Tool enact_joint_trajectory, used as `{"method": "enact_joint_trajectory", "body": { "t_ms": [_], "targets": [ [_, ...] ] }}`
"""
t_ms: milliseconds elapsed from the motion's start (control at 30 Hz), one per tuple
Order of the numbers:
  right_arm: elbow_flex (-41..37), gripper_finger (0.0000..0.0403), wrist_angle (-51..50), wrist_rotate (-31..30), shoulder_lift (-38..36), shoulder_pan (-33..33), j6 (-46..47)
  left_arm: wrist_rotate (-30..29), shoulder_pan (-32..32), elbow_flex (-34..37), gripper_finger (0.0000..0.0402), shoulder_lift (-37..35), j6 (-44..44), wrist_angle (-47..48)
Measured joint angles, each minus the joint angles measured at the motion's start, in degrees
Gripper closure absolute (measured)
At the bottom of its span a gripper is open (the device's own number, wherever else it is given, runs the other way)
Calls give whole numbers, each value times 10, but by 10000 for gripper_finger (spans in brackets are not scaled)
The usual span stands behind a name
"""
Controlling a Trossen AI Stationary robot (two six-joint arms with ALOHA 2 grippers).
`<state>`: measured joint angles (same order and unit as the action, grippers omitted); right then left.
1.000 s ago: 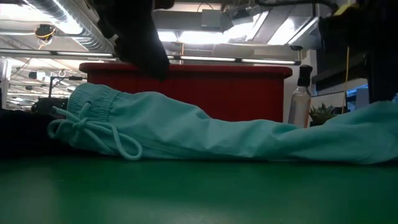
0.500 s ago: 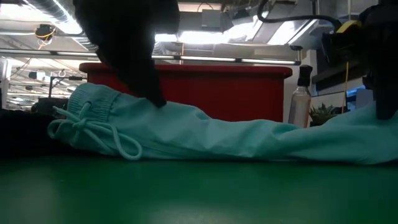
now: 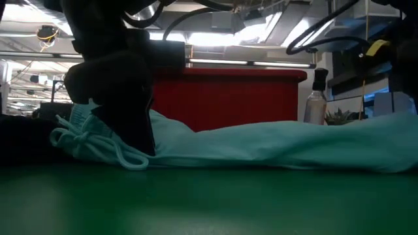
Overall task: Fold Laundry from Bin
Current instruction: Fold the blue shorts from the red laundry bin
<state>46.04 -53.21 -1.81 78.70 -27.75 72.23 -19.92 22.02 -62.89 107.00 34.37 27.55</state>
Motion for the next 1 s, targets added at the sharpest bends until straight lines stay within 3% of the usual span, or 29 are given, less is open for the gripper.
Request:
{"method": "enact_joint_trajectory", "body": {
  "t_ms": [133, 333, 567, 767, 1000],
  "targets": [
    [0, 398, 7, 4, 0, 0, 0, 0, 0, 0, 166, 0, 0, -1],
    [0, 370, 7, 4, 0, 0, -9, 1, 0, 0, 166, 0, 0, -1],
    [0, 290, 7, 14, 0, 23, -38, 1, 0, 0, 166, 0, 0, -2],
    [0, 217, -4, 37, 0, 96, -85, 1, 0, 0, 166, 0, 0, -2],
    [0, 199, 15, 30, -1, 189, -187, 1, 0, 0, 166, 0, 0, -2]
  ]
}}
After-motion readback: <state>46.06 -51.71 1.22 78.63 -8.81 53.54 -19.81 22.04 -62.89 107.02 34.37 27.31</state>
